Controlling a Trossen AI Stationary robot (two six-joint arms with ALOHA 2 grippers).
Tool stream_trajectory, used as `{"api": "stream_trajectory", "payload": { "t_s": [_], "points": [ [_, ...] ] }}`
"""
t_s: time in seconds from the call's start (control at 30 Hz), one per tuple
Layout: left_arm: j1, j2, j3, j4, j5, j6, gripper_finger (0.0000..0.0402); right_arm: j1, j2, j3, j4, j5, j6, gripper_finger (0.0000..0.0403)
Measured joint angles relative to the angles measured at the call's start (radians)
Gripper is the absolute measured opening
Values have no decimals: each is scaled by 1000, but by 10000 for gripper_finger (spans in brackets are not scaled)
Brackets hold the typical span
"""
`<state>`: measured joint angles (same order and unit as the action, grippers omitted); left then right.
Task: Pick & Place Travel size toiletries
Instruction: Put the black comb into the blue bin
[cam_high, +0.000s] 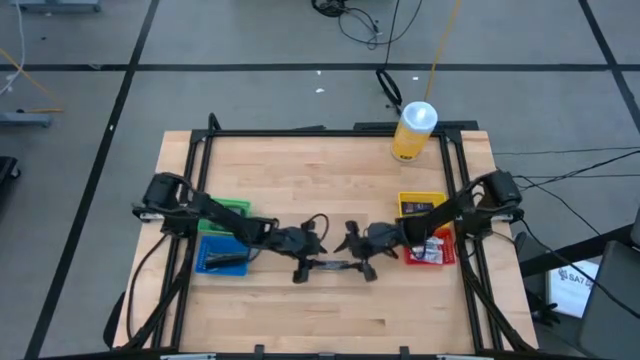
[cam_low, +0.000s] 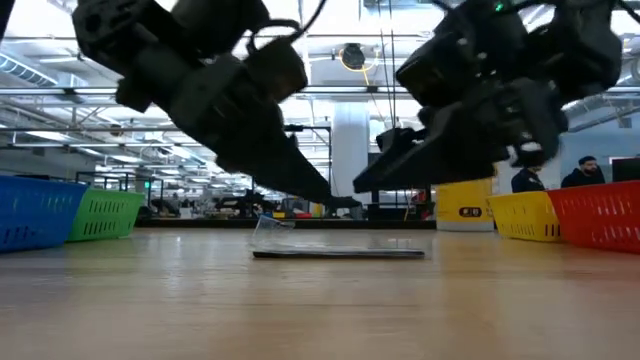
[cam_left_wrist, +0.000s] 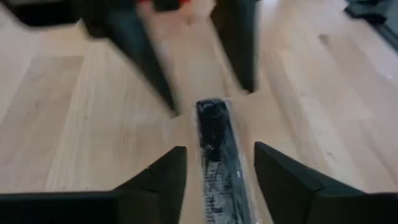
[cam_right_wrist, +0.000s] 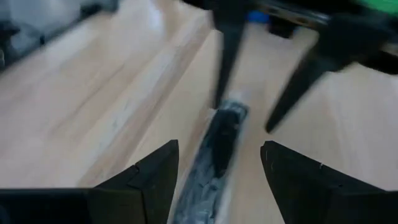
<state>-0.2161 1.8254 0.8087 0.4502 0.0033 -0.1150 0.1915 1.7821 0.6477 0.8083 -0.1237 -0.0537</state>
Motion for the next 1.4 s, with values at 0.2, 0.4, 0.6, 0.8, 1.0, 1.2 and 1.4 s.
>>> {"api": "stream_trajectory", "payload": {
  "t_s": [0.2, 0.4, 0.6, 0.8, 1.0, 1.2, 1.4],
  "points": [
    [10, 85, 38, -20, -30, -67, 93, 93, 0, 38, -90, 71, -111, 224],
    [15, 136, 39, -23, -46, -101, 20, 133, 14, 38, -83, 112, -75, 235],
    [15, 150, 40, -27, -57, -104, 14, 196, 15, 38, -123, 312, -149, 268],
    [18, 151, 40, -36, -60, -104, 6, 224, 45, 38, -186, 415, -222, 275],
    [35, 151, 40, -54, -30, -119, 11, 225, 64, 101, -315, 516, -206, 264],
    [37, 152, 38, -48, 6, -107, 4, 222, 65, 131, -388, 627, -194, 259],
    [30, 154, 37, -29, 15, -106, 4, 216, 65, 131, -398, 709, -205, 258]
  ]
}}
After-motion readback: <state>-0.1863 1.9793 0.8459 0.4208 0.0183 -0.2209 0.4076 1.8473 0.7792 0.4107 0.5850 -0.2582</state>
